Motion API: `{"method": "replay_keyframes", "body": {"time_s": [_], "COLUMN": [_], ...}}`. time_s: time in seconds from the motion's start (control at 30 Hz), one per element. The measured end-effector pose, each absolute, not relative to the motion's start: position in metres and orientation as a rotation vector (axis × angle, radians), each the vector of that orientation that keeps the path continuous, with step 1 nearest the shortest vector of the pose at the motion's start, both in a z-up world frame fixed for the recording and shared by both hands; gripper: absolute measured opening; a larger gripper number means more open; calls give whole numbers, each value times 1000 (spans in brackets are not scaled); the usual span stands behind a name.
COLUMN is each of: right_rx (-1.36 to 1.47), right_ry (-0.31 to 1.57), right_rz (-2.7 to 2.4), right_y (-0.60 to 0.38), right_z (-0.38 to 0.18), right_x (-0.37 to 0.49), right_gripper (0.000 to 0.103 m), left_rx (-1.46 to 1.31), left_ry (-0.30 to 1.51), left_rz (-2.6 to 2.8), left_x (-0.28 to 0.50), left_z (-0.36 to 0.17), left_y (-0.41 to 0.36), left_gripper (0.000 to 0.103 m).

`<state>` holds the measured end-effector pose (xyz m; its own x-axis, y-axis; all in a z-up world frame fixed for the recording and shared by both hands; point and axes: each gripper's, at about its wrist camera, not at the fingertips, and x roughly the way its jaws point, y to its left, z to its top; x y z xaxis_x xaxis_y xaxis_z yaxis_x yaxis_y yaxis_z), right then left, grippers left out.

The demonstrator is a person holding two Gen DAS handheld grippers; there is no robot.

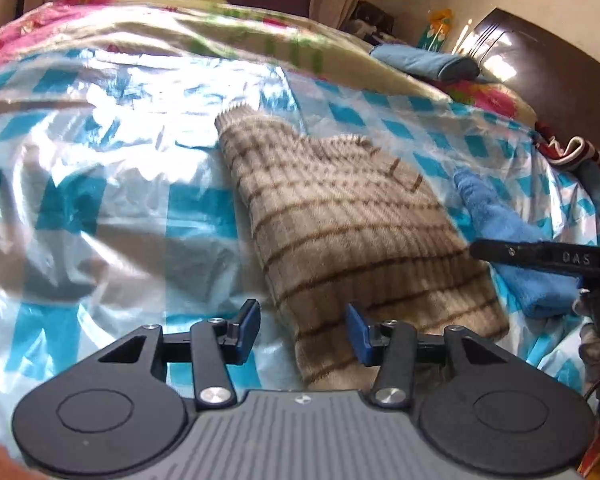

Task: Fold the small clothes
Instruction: 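Open both grippers and withdraw them from the folded sweater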

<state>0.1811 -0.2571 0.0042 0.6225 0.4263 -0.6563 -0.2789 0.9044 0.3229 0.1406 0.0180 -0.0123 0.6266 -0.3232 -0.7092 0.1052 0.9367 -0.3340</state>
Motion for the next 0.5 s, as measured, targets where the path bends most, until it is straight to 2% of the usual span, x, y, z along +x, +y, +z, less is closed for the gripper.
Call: {"method": "replay_keyframes", "body": {"time_s": [0.13,0.27,0.3,0.37,0.43,0.5], "right_rx": [188,237,196,190,278,268], "right_ry": [733,778,790,805,811,809], "right_rz": [458,485,441,375,380,374], "right_y": [-238,-224,-222,-228,-241,-240], "right_z": [13,-9,-18,-37,-45,-44], "right_x": [209,236,241,247,246,243], "right_gripper": [32,28,21,16,16,16], "left_rx": [-254,-231,-235,-256,-273,-303], "left_ry": [807,803,810,819,827,838], "left_rz": [-255,-257,-257,-261,-252,-246], "left_x": [160,184,188,193,193,193], "left_z": [-2,-12,-16,-25,-29,-31], "left_y": [10,0,0,2,6,10], "left_gripper": [52,52,54,59,65,66]}}
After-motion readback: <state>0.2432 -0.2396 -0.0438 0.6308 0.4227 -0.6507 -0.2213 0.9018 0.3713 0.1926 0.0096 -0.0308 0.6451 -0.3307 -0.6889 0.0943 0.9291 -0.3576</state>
